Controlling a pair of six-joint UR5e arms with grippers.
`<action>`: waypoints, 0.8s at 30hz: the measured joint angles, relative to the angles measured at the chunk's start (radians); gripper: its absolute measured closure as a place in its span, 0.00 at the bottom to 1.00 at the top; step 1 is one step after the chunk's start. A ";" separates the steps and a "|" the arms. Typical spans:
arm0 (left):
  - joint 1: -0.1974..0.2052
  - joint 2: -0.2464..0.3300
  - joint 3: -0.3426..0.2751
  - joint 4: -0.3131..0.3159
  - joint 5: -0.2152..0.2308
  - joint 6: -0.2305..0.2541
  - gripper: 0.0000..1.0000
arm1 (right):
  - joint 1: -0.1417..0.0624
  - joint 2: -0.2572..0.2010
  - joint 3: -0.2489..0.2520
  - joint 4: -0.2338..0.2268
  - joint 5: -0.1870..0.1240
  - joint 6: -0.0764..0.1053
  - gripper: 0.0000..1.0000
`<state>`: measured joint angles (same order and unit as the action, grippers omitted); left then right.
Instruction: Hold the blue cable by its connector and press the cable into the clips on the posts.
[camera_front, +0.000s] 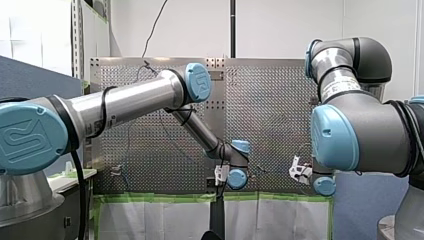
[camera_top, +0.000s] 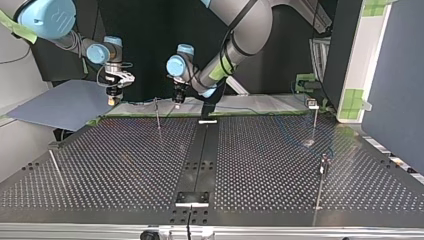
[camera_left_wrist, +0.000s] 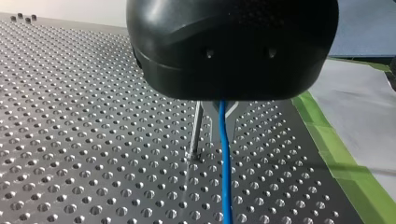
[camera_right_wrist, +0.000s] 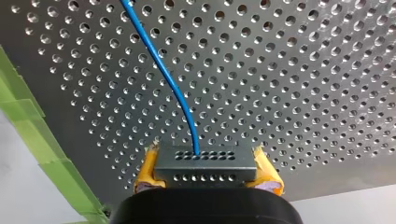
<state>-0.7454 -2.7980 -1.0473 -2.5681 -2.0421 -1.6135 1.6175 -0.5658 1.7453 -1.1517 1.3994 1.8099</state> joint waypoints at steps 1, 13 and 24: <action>0.001 0.000 0.000 0.000 0.002 0.000 1.00 | 0.000 0.004 -0.002 0.001 0.000 -0.001 1.00; 0.006 -0.019 0.011 -0.002 0.029 0.015 1.00 | -0.001 0.075 -0.049 0.014 0.009 -0.011 1.00; 0.026 -0.030 0.069 -0.033 0.035 0.017 1.00 | 0.000 0.079 -0.075 0.033 0.010 -0.013 1.00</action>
<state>-0.7196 -2.8284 -0.9780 -2.6008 -2.0072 -1.5969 1.6179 -0.4873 1.6700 -1.1186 1.4093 1.7965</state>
